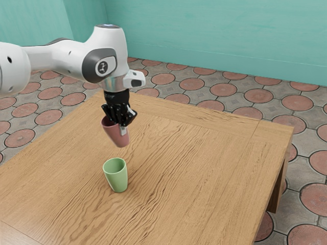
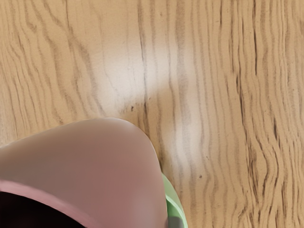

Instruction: Place the left cup onto the right cup

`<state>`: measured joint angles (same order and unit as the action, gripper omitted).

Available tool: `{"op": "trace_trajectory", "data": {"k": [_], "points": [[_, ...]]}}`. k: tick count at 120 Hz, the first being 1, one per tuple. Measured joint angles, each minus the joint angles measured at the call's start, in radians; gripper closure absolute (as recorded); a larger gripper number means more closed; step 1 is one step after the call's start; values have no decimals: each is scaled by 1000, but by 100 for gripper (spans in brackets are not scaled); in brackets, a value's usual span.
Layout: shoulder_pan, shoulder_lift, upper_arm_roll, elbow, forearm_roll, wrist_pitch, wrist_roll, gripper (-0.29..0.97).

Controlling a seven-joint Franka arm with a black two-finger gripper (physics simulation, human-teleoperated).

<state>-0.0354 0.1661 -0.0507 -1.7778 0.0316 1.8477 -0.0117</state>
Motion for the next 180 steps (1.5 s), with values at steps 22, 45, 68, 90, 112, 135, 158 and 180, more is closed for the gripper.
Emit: {"op": "trace_trajectory", "data": {"k": [22, 45, 68, 90, 112, 135, 158, 180], "points": [[-9, -19, 1, -18, 1, 0, -15, 78], [-14, -112, 1, -110, 2, 0, -31, 79], [-22, -189, 4, -179, 4, -1, -52, 78], [-31, -191, 4, -183, 3, -1, -68, 78], [-41, -184, 9, -183, -7, -24, -88, 78], [-46, -166, 16, -182, -11, -36, -104, 78], [-28, -138, 3, -182, -12, -38, -116, 78], [-13, -129, 5, -183, -12, -37, -126, 78]]}}
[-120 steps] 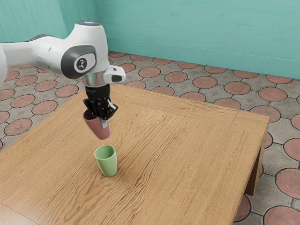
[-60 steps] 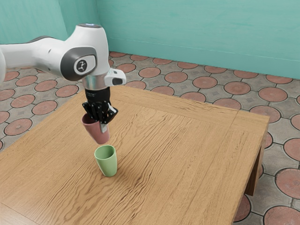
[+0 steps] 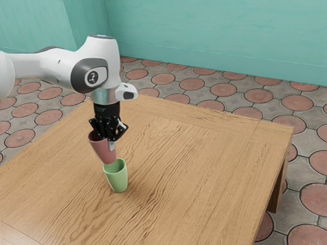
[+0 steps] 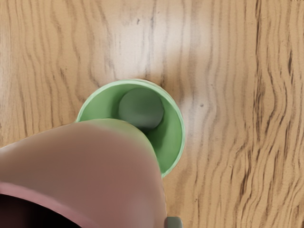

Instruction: Place the left cup onto the right cup

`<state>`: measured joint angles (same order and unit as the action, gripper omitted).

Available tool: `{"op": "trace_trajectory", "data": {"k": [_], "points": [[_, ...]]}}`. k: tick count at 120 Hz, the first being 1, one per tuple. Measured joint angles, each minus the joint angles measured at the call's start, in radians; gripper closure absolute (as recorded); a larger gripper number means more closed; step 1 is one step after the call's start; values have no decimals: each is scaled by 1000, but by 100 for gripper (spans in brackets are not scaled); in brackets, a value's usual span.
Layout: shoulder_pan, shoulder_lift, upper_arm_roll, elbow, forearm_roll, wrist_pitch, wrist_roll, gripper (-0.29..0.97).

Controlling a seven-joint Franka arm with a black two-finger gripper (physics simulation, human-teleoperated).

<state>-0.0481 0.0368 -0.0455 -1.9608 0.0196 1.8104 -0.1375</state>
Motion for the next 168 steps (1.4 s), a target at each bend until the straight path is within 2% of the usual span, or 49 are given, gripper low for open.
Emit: {"op": "trace_trajectory", "data": {"k": [168], "points": [[-10, 118, -2, 28, 12, 92, -37, 78]]}}
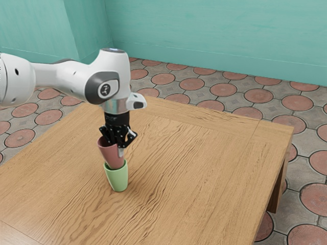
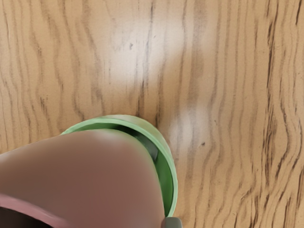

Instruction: Place the left cup onto the right cup

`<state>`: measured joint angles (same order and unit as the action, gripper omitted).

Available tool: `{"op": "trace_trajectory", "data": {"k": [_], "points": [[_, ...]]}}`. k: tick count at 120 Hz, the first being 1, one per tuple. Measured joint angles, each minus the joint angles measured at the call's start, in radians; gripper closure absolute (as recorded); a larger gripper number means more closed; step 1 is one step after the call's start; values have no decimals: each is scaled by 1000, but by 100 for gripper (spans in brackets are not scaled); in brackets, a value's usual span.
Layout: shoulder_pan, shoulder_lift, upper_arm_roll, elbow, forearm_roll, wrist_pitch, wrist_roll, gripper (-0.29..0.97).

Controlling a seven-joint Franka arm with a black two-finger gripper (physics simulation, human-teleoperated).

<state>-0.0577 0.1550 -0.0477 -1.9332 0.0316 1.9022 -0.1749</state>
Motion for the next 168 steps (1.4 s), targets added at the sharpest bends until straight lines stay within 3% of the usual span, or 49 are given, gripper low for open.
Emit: {"op": "trace_trajectory", "data": {"k": [24, 49, 75, 100, 133, 168], "points": [[-5, 3, -3, 0, 0, 3, -6, 77], [-25, 1, -3, 0, -2, 5, -6, 33], [-24, -1, -3, 0, -4, 6, -6, 12], [-23, -9, -1, 101, 0, -28, -3, 4], [-14, -23, 27, 322, 7, -178, 15, 1], [-3, -25, 61, 364, -5, -264, 93, 0]]}}
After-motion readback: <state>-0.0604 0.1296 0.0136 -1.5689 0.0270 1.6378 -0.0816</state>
